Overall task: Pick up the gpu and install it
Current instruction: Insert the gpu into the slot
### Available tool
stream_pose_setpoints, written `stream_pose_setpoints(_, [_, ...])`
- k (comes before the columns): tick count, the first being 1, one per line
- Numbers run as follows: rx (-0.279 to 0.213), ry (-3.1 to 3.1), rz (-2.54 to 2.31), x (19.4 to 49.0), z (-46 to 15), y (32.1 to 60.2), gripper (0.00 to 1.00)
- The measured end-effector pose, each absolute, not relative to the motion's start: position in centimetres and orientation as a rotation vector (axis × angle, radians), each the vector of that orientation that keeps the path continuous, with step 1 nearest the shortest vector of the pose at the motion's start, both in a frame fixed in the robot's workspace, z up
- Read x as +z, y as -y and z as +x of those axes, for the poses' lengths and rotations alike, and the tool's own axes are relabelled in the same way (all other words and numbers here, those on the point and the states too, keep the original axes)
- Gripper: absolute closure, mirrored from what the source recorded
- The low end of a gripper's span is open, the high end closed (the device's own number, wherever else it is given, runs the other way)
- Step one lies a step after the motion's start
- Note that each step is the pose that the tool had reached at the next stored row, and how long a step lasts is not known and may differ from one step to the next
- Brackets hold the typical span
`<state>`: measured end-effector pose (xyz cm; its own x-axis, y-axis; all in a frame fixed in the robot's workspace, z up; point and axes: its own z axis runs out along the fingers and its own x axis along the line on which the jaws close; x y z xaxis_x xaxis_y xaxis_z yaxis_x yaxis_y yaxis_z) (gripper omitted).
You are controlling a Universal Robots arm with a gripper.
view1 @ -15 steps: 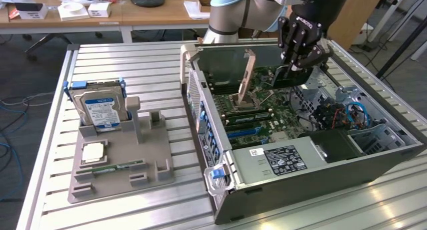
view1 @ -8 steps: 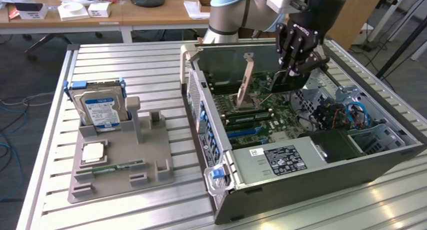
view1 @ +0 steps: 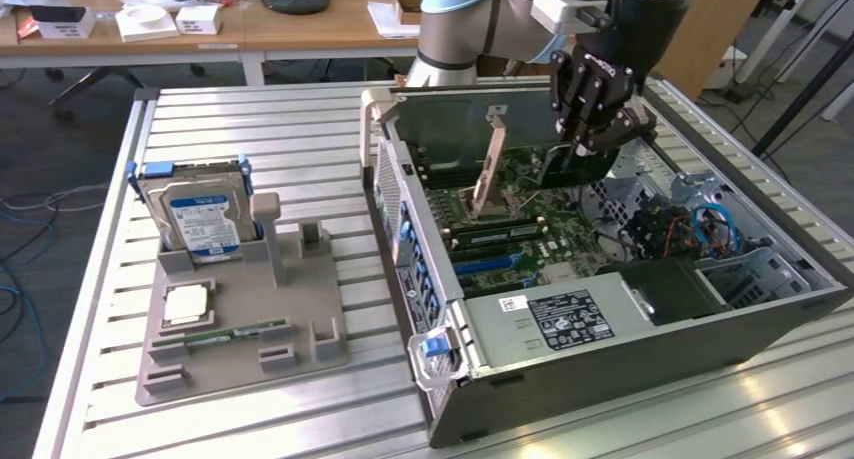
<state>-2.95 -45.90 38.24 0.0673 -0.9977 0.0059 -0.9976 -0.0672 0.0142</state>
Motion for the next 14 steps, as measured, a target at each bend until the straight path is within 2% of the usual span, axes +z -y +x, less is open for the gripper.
stream_pose_setpoints(14, [-0.01, 2.243, 2.18, 36.9, -3.0, 45.9, 0.74])
